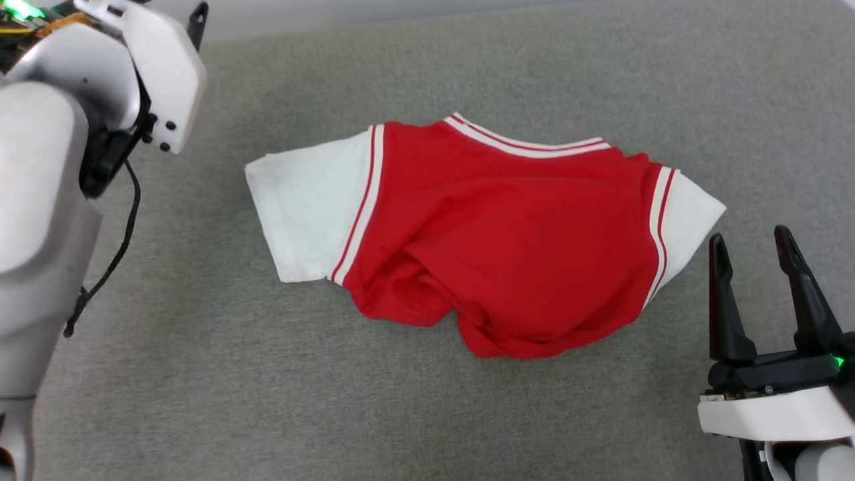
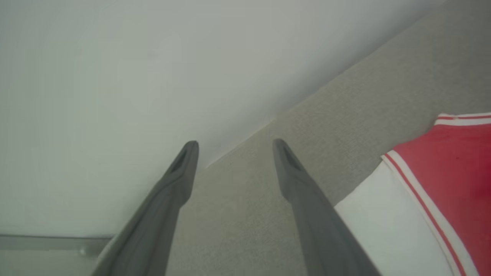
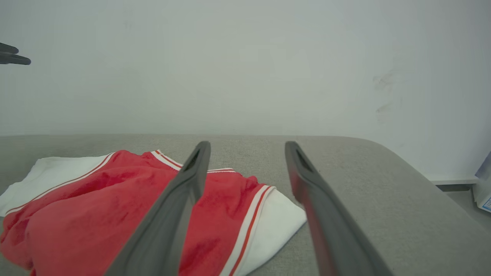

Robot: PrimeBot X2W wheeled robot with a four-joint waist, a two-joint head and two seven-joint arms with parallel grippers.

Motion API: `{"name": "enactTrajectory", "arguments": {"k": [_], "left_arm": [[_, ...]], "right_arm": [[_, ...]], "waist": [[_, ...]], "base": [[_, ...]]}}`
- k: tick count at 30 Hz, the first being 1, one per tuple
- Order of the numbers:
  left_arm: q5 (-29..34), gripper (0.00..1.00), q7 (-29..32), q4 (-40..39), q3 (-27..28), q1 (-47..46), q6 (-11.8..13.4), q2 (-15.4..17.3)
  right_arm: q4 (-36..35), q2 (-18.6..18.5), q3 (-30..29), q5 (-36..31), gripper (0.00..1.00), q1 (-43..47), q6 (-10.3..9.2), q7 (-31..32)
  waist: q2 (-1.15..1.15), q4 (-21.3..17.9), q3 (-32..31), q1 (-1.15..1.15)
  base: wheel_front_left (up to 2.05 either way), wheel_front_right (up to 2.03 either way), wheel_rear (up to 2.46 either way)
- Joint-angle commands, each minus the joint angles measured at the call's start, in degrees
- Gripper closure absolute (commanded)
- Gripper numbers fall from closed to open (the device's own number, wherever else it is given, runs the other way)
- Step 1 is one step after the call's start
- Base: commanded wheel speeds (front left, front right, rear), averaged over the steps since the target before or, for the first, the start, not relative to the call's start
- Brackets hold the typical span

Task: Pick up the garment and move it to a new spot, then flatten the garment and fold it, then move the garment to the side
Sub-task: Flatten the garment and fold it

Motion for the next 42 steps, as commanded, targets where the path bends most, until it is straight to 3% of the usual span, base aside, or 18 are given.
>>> {"name": "enactTrajectory", "arguments": {"k": [1,6,15,29,30,31,32,37,42], "left_arm": [[-2.9,0.0,3.3,0.1,-2.6,-2.2,0.0,0.7],[-13.8,0.0,18.4,-1.3,-13.6,-9.5,0.0,5.2],[-26.8,0.0,36.3,-4.6,-27.1,-17.2,0.0,10.4],[-32.4,0.0,41.6,-4.2,-38.4,-16.3,0.0,14.6],[-32.8,0.07,41.4,-4.2,-38.9,-16.1,0.0,14.6],[-33.0,0.93,41.1,-4.3,-39.4,-16.1,0.0,14.6],[-33.8,1.0,40.0,-4.4,-40.1,-16.9,0.0,14.9],[-35.6,1.0,36.0,-4.4,-39.6,-18.2,0.0,14.5],[-37.0,1.0,30.7,-5.2,-39.8,-17.7,0.0,14.1]], "right_arm": [[-0.3,0.4,0.3,-0.1,0.0,-0.7,-0.06,-0.4],[-0.4,0.6,1.4,-0.2,0.0,-2.8,-0.06,-0.5],[-1.7,0.7,2.5,0.9,0.0,-5.4,-0.05,-0.6],[-1.8,0.7,3.4,1.7,0.0,-7.5,-0.05,-0.5],[-1.6,0.7,3.3,1.7,0.0,-7.5,-0.06,-0.5],[-1.5,0.7,3.1,1.7,0.0,-7.5,-0.06,-0.5],[-1.1,0.7,2.2,1.3,0.0,-7.7,-0.06,-0.5],[-0.8,0.2,-0.5,-0.8,0.0,-9.0,-0.06,-0.5],[1.2,-5.4,-1.6,-2.3,0.0,-10.2,-0.06,1.7]], "waist": [[0.0,-1.4,2.5,0.0],[0.0,-2.9,6.1,0.0],[0.0,-4.6,11.0,0.0],[0.0,-6.4,15.2,0.0],[0.0,-6.4,15.2,0.0],[0.0,-6.3,15.1,0.0],[0.0,-5.8,14.1,0.0],[0.0,-4.1,10.9,0.0],[0.0,-1.9,6.9,0.0]], "base": [[0.0,0.0,0.0],[0.0,0.0,0.0],[0.0,0.0,0.0],[0.0,0.0,0.0],[0.0,0.0,0.0],[0.0,0.0,0.0],[0.0,0.0,0.0],[0.0,0.0,0.0],[0.0,0.0,0.0]]}}
